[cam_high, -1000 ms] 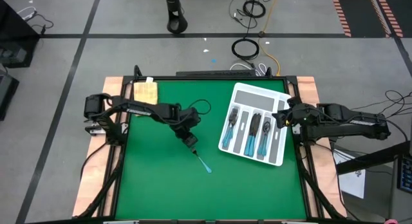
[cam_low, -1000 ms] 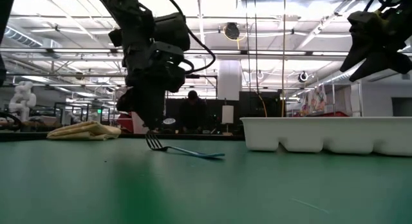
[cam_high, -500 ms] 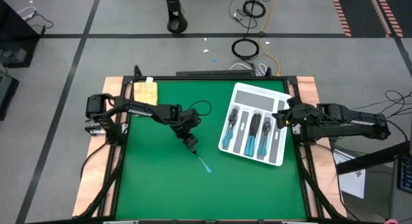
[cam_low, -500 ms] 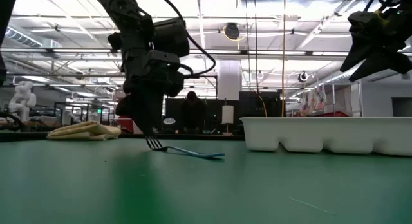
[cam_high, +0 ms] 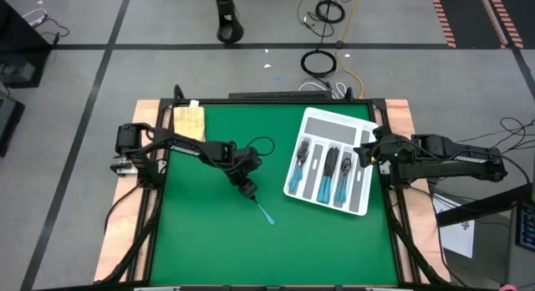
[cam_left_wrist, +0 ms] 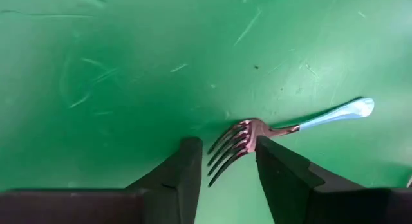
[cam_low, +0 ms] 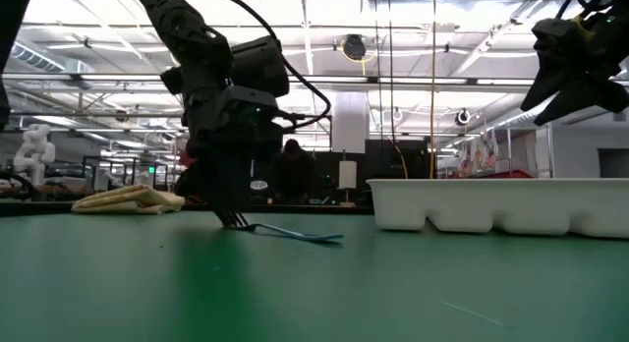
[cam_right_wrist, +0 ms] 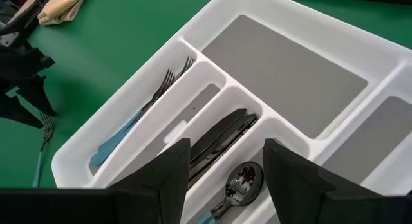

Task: Sort silverware
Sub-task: Put the blue fork into the tray

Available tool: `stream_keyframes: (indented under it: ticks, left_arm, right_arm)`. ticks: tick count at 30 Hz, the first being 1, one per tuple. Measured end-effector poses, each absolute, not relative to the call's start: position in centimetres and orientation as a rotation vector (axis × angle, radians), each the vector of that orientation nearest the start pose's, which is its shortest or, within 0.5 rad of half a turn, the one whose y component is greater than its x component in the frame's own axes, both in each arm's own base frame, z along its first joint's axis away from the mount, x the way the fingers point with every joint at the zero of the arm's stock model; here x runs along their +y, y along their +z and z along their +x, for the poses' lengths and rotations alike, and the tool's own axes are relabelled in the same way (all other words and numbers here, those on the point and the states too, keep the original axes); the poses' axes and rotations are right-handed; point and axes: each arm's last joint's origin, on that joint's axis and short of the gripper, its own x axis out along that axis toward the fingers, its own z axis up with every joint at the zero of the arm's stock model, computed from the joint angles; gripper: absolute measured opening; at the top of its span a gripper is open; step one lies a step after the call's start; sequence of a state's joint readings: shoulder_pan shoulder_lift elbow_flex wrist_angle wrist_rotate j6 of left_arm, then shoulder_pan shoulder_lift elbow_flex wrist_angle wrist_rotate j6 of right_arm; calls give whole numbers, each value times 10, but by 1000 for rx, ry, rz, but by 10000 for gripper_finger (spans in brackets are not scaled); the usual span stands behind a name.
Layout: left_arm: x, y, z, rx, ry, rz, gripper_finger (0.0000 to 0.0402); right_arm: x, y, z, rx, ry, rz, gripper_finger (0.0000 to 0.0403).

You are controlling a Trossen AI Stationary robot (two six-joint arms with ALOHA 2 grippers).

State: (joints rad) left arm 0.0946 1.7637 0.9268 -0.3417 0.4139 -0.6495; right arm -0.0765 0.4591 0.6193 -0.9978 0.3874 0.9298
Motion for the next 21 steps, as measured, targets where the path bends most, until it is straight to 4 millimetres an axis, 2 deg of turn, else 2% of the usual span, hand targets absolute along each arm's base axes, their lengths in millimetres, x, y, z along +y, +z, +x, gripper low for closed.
stream_keyframes:
  ticks: [4, 11, 17, 21]
  left_arm:
    - [16, 125, 320, 1217, 83, -866, 114]
    - [15, 116, 324, 1219, 44, -849, 17]
    - [14, 120, 330, 1184, -13, -870, 9]
    - [14, 142, 335, 1133, -49, -845, 2]
  right_arm:
    - [-17, 248, 78, 565, -786, 735, 183]
    - [-17, 248, 77, 566, -794, 746, 183]
    - [-17, 247, 77, 571, -798, 748, 183]
    - [-17, 247, 77, 569, -801, 755, 183]
